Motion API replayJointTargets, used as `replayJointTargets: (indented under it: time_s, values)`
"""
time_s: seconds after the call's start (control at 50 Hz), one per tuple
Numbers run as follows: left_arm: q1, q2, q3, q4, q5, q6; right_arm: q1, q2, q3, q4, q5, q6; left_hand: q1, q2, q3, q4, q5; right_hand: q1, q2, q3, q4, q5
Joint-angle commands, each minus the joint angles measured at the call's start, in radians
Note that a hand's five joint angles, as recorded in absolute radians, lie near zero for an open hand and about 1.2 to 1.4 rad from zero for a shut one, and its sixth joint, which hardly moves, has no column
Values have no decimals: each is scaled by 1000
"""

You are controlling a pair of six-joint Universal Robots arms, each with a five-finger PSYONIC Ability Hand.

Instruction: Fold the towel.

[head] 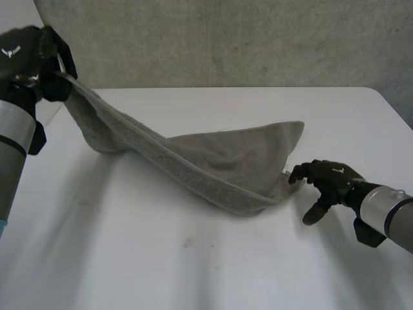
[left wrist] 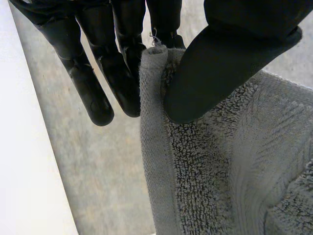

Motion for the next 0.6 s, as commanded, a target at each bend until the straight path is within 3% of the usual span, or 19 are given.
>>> replayJointTargets:
  time_s: [0.02, 0.16, 0.36, 0.6]
  values:
    - [-15, 17, 35, -35, -1, -2, 11, 60, -15, -5, -4, 4, 189, 178, 179, 177, 185, -10, -45, -25, -18, 8]
    - [-23, 29, 34, -41, -3, -15, 14, 146, -52, -46, 0, 7, 189, 178, 179, 177, 185, -33, -68, -49, -42, -15]
    - [-23, 32, 31, -42, -1, -17, 118, 212, -98, -185, 121, 8, 189, 178, 179, 177, 185, -10, -45, -25, -18, 8]
    - [-18, 46, 26, -42, -3, -18, 206, 289, -170, -210, 135, 8, 189, 178, 179, 177, 185, 49, 14, 34, 41, 67]
